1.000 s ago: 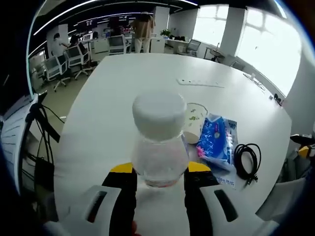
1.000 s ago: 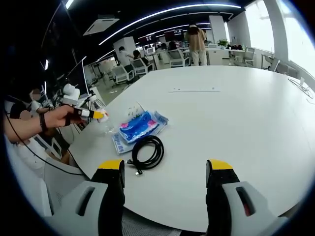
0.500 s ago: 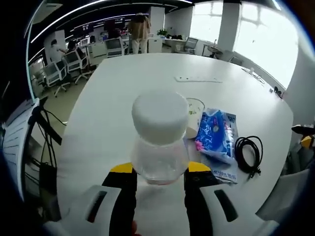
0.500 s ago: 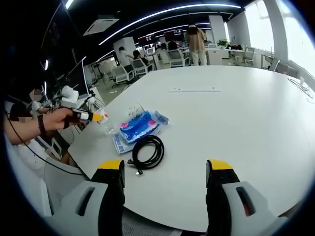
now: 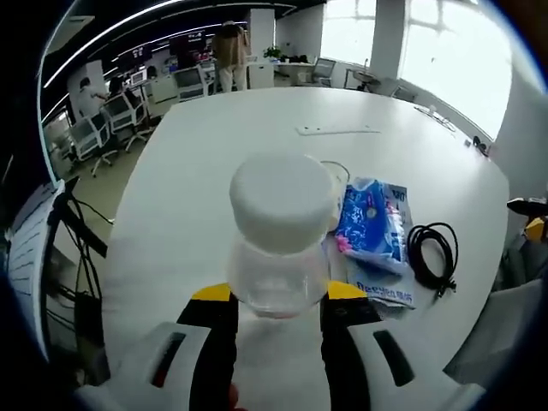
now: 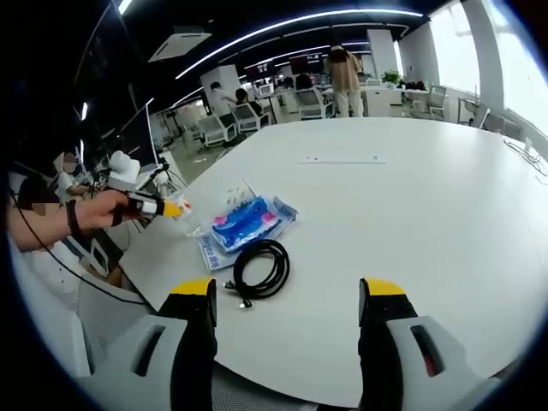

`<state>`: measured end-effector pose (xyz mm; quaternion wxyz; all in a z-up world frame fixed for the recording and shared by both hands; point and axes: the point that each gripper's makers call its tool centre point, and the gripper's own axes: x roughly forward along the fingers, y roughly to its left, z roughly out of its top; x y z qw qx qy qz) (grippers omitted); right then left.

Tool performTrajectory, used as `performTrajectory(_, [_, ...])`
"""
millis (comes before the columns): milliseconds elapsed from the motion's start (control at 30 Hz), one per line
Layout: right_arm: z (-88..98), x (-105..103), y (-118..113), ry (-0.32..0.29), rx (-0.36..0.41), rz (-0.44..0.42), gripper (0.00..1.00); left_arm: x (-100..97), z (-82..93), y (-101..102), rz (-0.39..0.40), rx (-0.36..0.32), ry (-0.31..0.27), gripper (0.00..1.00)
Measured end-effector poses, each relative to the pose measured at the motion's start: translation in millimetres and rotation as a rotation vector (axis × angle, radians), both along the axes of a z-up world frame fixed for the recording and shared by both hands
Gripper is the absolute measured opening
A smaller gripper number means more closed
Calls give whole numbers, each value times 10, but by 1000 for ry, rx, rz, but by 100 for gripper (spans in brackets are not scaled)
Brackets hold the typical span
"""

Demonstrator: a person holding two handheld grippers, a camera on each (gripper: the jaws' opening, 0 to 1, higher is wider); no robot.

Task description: Arrange the tabletop items into an orderly group along one side of the table until the central work area is clear of visible clutter.

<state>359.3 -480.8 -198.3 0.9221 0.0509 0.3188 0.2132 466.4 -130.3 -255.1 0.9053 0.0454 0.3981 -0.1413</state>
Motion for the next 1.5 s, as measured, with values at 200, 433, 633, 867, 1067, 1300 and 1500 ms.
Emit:
performTrajectory(200, [3,-12,-17,-2,0,-4,67,-12,-2,-5,3,3,-3,37])
performTrajectory(433, [-7,-37,-31,2,1,-2,67,-2,-19,-7,-4,-3,8,37])
performTrajectory(633, [-12,-45,-34,-1,9,-8,67,-15,-40,-29,-15,-9,24,42])
performTrajectory(867, [-47,-64,0,6,11,8,67,19,5,-41,-21,-27,-2,49])
performTrajectory(1067, [-44,-50,4,6,17,5,66,66,19,-53,-16,-58,-23,54])
performTrajectory(1300, [-57,-53,6,11,16,8,66,156,31,-37,-6,-70,-39,53])
performTrajectory(1500, [-57,-42,18,15,13,11,66,247,-13,-48,-18,-69,-39,50])
